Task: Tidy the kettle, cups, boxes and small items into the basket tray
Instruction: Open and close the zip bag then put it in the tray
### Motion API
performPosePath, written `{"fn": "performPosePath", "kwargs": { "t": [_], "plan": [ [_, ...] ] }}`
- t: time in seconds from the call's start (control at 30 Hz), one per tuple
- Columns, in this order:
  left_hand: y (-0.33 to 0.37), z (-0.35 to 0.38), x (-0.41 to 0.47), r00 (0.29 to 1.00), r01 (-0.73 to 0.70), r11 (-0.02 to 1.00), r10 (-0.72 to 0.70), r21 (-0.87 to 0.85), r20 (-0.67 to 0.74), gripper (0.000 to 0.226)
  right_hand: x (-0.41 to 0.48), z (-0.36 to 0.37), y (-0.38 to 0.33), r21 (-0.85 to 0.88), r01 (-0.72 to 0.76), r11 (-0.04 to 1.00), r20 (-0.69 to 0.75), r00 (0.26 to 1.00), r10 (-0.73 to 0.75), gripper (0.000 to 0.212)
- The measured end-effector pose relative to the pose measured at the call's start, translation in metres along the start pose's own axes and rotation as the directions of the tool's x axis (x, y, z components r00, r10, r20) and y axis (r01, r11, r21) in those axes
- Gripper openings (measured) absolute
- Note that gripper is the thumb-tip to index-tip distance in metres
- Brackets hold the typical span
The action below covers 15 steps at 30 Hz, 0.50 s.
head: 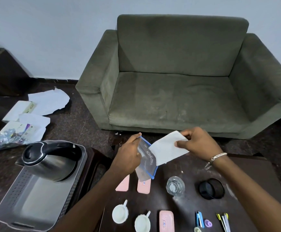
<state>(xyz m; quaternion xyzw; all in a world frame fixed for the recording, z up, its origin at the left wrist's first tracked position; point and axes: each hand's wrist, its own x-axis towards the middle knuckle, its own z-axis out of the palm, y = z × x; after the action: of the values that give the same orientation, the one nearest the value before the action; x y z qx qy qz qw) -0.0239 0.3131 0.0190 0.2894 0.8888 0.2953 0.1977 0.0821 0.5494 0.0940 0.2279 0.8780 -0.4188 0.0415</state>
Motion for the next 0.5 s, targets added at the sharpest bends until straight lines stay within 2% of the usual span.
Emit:
{"fn": "performPosePath", "kwargs": {
  "t": [0.23,0.4,0.5],
  "plan": [
    [0.003,0.004,0.008,0.999,0.015,1.000,-0.015,-0.002,-0.032,0.066,-0.013,-0.047,0.038,0.323,-0.061,0.944,-0.029,0.997,0.075,0.017],
    [0.005,0.015,0.006,0.999,0.006,0.999,-0.007,-0.032,-0.052,0.064,-0.026,-0.044,0.083,0.369,-0.125,0.921,-0.109,0.978,0.177,0.013],
    [0.004,0.022,0.003,0.999,-0.008,0.999,0.006,-0.044,-0.047,0.065,-0.042,-0.042,0.115,0.337,-0.166,0.927,-0.157,0.961,0.229,0.008]
  ]
}}
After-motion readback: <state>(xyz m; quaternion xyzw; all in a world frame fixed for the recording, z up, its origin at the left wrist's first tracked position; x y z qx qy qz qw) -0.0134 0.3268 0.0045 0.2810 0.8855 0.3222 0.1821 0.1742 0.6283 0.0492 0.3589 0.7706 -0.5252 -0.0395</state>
